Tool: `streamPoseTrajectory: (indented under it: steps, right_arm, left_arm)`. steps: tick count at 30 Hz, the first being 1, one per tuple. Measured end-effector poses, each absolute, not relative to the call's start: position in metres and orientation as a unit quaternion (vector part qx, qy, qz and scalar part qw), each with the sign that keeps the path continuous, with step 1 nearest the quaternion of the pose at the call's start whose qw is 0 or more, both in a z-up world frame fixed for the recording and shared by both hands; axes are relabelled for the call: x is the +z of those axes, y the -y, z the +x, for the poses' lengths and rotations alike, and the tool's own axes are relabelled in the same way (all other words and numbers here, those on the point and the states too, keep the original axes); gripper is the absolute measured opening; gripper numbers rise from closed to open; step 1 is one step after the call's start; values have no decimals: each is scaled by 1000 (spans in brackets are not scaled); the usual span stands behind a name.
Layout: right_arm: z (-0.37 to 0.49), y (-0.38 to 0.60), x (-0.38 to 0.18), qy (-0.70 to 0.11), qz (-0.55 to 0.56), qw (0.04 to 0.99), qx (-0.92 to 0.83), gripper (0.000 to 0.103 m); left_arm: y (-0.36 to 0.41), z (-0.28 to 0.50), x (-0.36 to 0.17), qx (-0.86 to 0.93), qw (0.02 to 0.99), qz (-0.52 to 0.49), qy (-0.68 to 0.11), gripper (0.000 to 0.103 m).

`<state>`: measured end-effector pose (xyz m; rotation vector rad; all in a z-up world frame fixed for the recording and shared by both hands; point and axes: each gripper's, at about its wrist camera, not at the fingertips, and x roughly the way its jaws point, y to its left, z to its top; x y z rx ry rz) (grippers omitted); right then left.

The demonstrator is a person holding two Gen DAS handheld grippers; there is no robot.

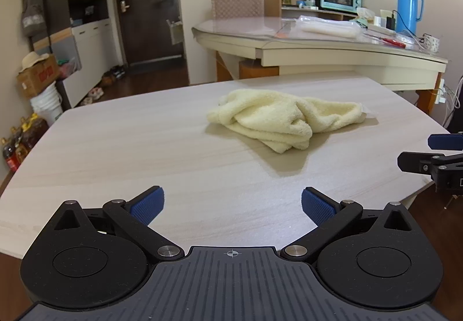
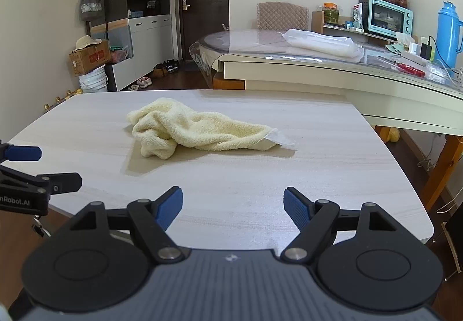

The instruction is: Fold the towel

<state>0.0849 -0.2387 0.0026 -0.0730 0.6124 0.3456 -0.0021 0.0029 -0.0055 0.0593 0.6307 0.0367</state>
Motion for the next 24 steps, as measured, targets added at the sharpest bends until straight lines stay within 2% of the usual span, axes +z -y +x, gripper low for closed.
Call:
streamPoseTrajectory:
  steps: [24]
  right_arm:
    - [99,243,1,-293,-41,940,171,79]
  left_arm:
    - [-14,17,-11,26,949,23,-312,103]
